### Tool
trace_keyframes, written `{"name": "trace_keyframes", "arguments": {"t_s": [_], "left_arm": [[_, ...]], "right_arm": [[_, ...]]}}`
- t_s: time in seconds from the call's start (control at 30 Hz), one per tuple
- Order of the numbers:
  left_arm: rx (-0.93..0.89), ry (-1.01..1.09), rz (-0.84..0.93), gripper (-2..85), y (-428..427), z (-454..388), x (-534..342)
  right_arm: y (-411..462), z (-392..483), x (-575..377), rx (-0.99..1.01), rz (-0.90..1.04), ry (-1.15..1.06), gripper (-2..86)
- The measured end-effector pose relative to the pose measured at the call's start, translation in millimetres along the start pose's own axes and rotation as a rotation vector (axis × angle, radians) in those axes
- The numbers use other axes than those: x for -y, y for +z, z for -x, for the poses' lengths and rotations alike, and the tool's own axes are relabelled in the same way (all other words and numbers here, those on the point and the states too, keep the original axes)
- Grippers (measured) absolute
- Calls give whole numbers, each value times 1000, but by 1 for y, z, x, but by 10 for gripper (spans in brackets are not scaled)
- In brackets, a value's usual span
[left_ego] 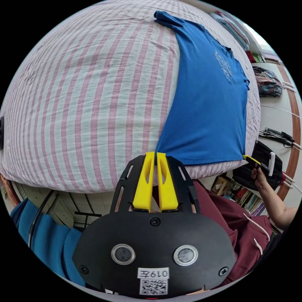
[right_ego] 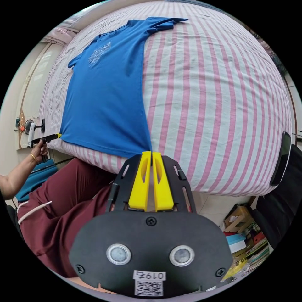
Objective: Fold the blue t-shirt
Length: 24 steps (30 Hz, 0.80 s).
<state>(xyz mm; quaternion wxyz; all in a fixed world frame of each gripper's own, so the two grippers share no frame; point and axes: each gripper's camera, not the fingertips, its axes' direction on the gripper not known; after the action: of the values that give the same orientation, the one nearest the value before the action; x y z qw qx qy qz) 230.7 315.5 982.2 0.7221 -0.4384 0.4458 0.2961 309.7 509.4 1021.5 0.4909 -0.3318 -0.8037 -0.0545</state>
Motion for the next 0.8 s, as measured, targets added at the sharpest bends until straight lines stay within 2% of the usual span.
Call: {"name": "trace_keyframes", "arguments": {"t_s": [0.27, 0.37, 0.47, 0.53, 0.6, 0.8], "left_arm": [[35, -140, 2, 9, -10, 10, 10], [41, -162, 35, 12, -4, 15, 15], [34, -144, 84, 17, 11, 15, 30], [91, -64, 127, 23, 17, 8, 43], [102, -18, 140, 28, 19, 7, 46], [-12, 11, 110, 68, 14, 25, 43]], "right_arm": [[-16, -12, 3, 36, -52, 126, -9], [-4, -11, 7, 46, 6, 129, -9], [14, -4, 30, 38, 74, 83, -6], [19, 2, 44, 11, 109, 25, -2], [23, 11, 51, -30, 142, -86, 12], [21, 31, 58, -79, 170, -229, 90]]}}
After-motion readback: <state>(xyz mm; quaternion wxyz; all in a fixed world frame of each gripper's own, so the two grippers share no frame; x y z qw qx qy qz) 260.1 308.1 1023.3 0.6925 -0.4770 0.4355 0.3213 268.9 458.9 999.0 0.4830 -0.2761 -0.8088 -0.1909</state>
